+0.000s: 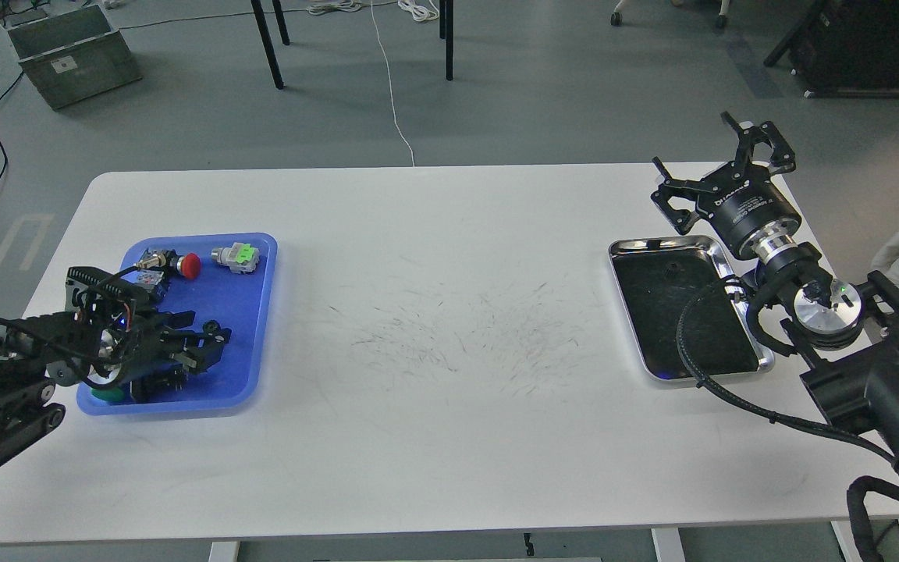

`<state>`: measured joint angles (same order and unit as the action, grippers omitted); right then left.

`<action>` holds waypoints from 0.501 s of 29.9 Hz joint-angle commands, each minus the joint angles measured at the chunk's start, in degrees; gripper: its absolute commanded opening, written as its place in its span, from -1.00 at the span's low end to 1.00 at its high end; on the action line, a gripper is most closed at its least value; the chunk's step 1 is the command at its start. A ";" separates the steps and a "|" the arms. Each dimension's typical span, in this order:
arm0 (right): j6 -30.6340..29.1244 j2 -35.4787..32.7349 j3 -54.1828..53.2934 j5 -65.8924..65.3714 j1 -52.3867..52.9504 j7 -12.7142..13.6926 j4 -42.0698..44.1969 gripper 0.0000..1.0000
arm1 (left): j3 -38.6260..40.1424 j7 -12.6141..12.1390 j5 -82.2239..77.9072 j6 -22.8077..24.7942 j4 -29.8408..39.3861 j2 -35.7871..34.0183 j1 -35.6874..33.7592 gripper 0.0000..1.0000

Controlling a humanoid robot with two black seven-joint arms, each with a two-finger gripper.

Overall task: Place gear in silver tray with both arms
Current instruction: 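Grasp another black gear in the blue tray with the left gripper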

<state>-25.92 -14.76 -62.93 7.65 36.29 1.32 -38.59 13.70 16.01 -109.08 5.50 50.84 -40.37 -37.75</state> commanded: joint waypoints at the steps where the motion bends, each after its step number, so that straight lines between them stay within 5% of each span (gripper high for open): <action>1: 0.08 0.00 0.00 0.00 -0.08 0.00 0.01 0.93 | -0.26 0.07 0.10 0.03 -0.12 -0.15 -0.05 -0.21; 7: -0.01 0.00 0.08 0.00 0.01 0.00 0.01 0.92 | -0.34 0.07 0.45 0.04 -0.74 -0.15 0.04 -0.72; 15: 0.08 0.00 0.08 0.00 0.27 0.00 0.09 0.93 | -0.08 0.77 1.06 0.21 -0.65 -0.41 -2.06 -0.79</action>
<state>-25.85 -14.77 -62.84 7.65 36.40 1.32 -38.59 13.49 16.62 -108.12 5.63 49.94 -40.65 -38.19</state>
